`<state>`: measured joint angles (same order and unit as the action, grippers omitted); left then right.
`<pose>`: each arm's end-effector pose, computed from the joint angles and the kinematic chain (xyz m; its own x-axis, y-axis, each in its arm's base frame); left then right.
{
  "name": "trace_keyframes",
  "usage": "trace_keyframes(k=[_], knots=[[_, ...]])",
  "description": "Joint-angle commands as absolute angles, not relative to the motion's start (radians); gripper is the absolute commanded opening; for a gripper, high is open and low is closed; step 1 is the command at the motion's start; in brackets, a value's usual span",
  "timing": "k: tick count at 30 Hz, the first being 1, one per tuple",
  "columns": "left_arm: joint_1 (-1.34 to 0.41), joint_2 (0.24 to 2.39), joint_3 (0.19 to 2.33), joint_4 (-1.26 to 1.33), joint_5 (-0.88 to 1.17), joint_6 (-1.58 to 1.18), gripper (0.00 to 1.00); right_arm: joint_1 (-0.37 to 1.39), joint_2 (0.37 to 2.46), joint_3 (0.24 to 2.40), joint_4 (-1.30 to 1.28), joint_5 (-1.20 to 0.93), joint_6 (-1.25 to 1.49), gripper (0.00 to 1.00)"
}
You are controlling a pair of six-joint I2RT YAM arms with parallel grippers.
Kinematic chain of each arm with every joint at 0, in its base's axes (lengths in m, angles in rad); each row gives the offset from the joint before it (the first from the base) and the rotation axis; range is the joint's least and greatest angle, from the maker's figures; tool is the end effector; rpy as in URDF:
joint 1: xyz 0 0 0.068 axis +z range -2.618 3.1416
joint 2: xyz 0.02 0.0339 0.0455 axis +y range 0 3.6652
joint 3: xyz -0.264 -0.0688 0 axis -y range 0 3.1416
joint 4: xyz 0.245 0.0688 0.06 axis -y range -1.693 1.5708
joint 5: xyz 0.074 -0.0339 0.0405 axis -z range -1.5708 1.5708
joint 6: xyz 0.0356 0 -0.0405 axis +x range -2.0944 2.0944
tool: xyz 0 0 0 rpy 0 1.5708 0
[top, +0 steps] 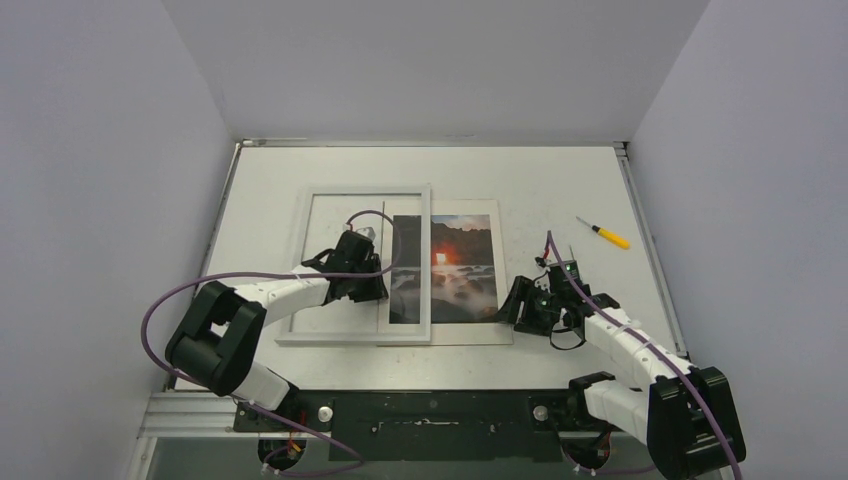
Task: Take the photo out of the frame
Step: Remove the photo frame item from the photo frame.
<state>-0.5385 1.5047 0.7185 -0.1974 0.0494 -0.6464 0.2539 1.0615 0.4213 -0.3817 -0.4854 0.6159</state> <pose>0.2385 -0.1445 0.1547 -0.8932 -0.1672 -0.4175 -0.0028 0.9304 -0.3665 0.1687 0.0609 0.1558 -0.9385 0.2843 -0.1959 0.1034 0.7727 0.6263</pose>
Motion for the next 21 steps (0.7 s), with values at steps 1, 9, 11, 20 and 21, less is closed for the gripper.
trace_keyframes(k=[1,9,11,20,21], knots=[[-0.533,1.466,0.735,-0.137,0.106,-0.66,0.24,0.25,1.035,0.439,-0.359,-0.508,0.614,0.59],[-0.516,1.437,0.729,-0.131,0.128,-0.664,0.22,0.25,1.04,0.427,-0.344,-0.526,0.62,0.57],[-0.513,1.439,0.727,-0.129,0.133,-0.664,0.22,0.251,1.039,0.431,-0.357,-0.504,0.614,0.61],[-0.511,1.456,0.723,-0.126,0.126,-0.664,0.22,0.25,1.031,0.448,-0.397,-0.41,0.586,0.81],[-0.511,1.46,0.725,-0.128,0.124,-0.663,0.22,0.25,1.043,0.441,-0.386,-0.414,0.587,0.81]])
